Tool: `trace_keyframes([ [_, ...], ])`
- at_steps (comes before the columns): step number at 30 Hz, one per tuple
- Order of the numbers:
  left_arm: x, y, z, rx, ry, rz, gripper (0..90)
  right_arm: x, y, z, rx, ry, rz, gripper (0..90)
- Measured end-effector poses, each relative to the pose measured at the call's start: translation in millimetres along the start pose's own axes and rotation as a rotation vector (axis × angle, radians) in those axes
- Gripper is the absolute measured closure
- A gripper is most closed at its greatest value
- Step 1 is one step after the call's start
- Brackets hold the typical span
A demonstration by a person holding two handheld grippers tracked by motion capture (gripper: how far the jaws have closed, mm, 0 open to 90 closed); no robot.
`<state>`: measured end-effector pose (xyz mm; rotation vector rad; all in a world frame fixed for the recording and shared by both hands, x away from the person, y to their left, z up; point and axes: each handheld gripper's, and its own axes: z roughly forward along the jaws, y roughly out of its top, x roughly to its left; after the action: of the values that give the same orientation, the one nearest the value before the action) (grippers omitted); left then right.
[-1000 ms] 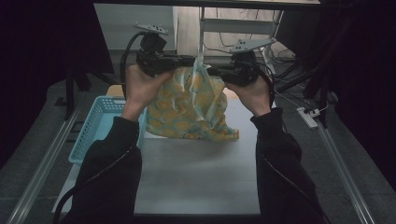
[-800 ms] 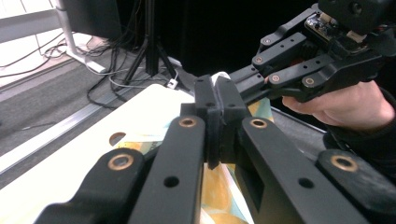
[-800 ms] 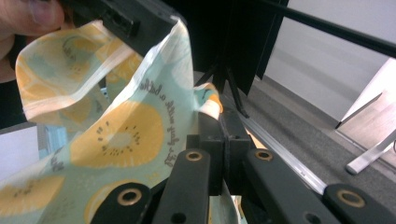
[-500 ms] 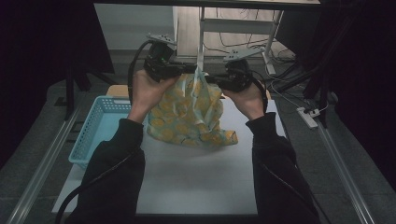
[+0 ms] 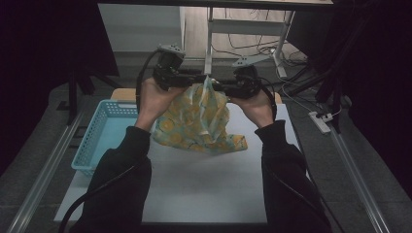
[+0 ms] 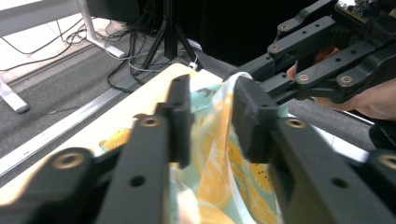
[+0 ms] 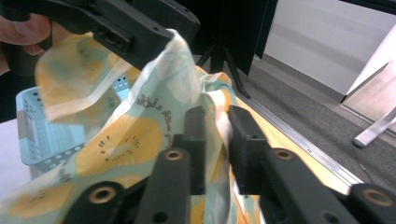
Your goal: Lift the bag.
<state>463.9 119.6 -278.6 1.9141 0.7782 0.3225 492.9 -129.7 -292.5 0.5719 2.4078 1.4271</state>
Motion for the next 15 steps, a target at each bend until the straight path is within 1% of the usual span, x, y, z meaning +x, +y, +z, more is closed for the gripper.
trace_keyframes([
  [2, 0.6, -3.3, -3.2, -0.018, -0.003, 0.015, 53.7, -0.1, -2.4, -0.7, -0.003, 0.004, 0.007, 70.0],
  [3, 0.3, -5.0, -5.2, -0.027, 0.002, 0.025, 50.2, 0.0, -3.6, -0.8, -0.007, 0.001, 0.005, 67.8],
  [5, -0.2, -8.1, -8.8, -0.034, 0.008, 0.045, 45.2, 0.3, -5.9, -1.4, -0.01, 0.004, 0.009, 63.2],
  [8, -1.5, -13.7, -12.2, -0.023, 0.024, 0.074, 36.5, 1.8, -9.2, -1.7, -0.01, 0.011, 0.02, 56.5],
  [10, -2.9, -18.3, -13.9, -0.01, 0.046, 0.094, 31.8, 3.0, -11.5, -1.7, -0.005, 0.017, 0.024, 52.2],
  [11, -3.1, -20.9, -14.7, -0.008, 0.052, 0.097, 29.7, 3.7, -12.7, -1.9, -0.003, 0.015, 0.022, 50.5],
  [12, -2.8, -23.4, -15.3, 0.0, 0.047, 0.092, 27.5, 4.4, -14.1, -2.3, -0.007, 0.016, 0.021, 48.8],
  [15, -1.7, -32.1, -16.9, 0.018, 0.05, 0.069, 21.0, 6.8, -18.3, -3.5, -0.006, 0.018, 0.023, 44.5],
])
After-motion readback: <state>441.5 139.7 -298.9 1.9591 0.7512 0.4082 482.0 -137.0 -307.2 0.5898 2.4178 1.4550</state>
